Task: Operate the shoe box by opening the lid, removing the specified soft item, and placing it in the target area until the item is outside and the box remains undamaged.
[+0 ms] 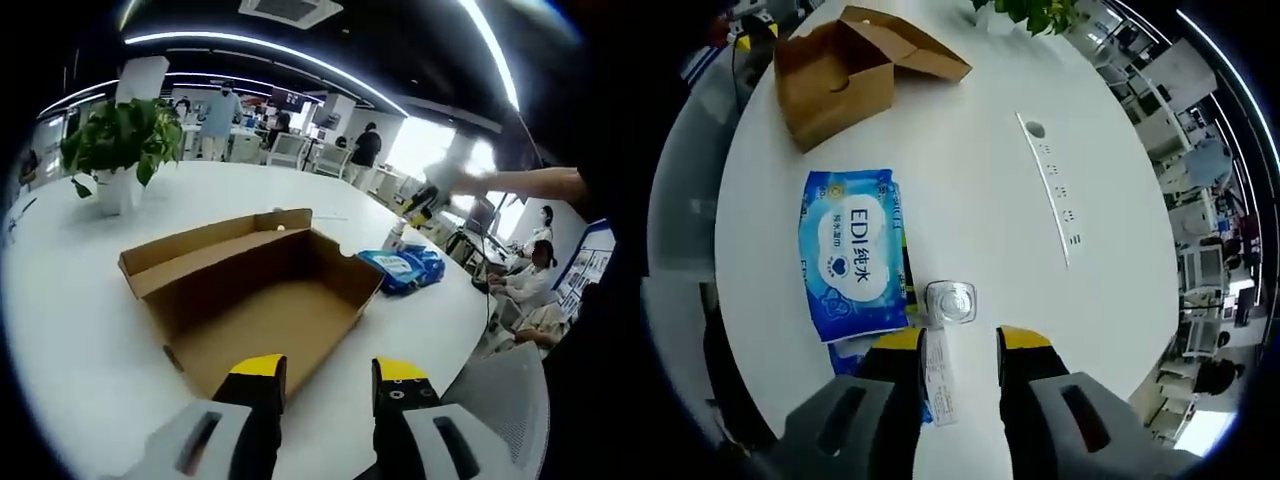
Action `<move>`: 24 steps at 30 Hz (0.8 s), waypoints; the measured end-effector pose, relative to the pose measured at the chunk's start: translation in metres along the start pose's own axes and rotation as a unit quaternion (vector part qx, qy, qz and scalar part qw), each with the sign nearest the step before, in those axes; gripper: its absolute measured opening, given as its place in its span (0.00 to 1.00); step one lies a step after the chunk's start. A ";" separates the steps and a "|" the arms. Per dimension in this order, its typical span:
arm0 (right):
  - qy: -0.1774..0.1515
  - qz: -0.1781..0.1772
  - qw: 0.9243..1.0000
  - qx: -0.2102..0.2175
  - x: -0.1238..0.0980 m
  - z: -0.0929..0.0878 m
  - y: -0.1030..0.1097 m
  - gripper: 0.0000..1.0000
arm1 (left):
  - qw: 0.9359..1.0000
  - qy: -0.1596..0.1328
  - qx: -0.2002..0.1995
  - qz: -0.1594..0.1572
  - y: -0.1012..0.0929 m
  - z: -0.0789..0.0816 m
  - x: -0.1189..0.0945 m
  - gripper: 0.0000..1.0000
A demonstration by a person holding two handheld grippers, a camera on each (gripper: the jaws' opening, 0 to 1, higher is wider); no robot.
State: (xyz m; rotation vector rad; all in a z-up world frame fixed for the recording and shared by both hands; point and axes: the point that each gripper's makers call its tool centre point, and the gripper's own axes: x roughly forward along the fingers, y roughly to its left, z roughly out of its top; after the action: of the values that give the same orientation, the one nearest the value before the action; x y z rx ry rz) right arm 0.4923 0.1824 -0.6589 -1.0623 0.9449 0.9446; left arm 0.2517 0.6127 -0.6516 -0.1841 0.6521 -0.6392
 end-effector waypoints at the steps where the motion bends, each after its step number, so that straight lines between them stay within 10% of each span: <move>1: 0.000 -0.004 1.000 0.002 -0.003 -0.002 0.000 0.25 | 1.000 0.000 -0.001 0.002 0.001 -0.001 0.000 0.34; 13: -0.035 -0.066 0.990 0.118 -0.034 -0.037 0.005 0.26 | 0.998 -0.023 -0.046 0.044 0.020 0.001 -0.004 0.34; 24: -0.136 -0.073 0.947 0.282 -0.047 -0.067 0.048 0.26 | 0.988 -0.036 -0.074 0.127 0.056 0.001 -0.014 0.33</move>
State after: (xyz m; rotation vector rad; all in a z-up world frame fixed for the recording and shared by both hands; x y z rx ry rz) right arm 0.4224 0.1207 -0.6417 -0.4897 0.8217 0.6194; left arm 0.2712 0.6657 -0.6634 -0.2562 0.6402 -0.3367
